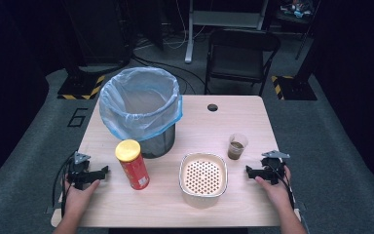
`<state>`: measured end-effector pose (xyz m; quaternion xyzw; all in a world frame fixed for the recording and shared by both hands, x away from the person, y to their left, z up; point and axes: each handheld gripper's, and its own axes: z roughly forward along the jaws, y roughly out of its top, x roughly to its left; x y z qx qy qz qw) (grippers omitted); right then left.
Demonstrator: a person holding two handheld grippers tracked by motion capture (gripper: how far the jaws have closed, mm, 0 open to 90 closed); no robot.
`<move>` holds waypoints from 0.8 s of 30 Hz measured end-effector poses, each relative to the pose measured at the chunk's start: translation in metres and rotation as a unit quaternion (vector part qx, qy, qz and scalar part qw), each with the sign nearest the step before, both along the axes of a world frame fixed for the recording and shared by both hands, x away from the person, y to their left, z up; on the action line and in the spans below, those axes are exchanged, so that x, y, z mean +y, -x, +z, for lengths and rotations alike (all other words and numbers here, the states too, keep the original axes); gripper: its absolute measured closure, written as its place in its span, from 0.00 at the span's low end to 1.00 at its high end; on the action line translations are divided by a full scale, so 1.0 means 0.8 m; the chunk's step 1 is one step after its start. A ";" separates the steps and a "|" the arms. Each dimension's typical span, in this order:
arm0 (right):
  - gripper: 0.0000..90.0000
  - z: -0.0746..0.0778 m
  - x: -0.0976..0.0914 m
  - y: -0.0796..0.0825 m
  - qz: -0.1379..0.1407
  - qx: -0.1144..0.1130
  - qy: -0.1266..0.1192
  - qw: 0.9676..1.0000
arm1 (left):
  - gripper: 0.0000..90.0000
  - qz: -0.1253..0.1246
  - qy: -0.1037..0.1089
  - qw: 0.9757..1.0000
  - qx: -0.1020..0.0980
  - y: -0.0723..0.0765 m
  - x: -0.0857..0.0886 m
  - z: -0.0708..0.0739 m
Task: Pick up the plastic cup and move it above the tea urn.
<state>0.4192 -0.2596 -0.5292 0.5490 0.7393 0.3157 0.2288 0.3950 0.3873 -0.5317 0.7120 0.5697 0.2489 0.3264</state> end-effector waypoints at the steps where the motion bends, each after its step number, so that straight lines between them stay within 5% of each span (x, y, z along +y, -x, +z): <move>1: 0.00 0.000 0.000 0.000 0.002 0.002 0.000 1.000 | 0.14 0.000 0.000 1.000 0.000 0.000 0.000 0.000; 8: 0.00 0.000 0.001 0.001 0.004 0.001 -0.001 1.000 | 0.13 -0.022 -0.005 1.000 -0.001 0.003 0.001 0.000; 19: 0.02 0.000 0.002 0.003 -0.002 -0.001 0.002 1.000 | 0.13 -0.014 0.000 1.000 0.000 0.006 -0.003 0.000; 24: 0.10 0.002 0.003 0.009 0.002 -0.008 -0.001 1.000 | 0.13 -0.014 0.000 1.000 0.000 0.006 -0.003 0.000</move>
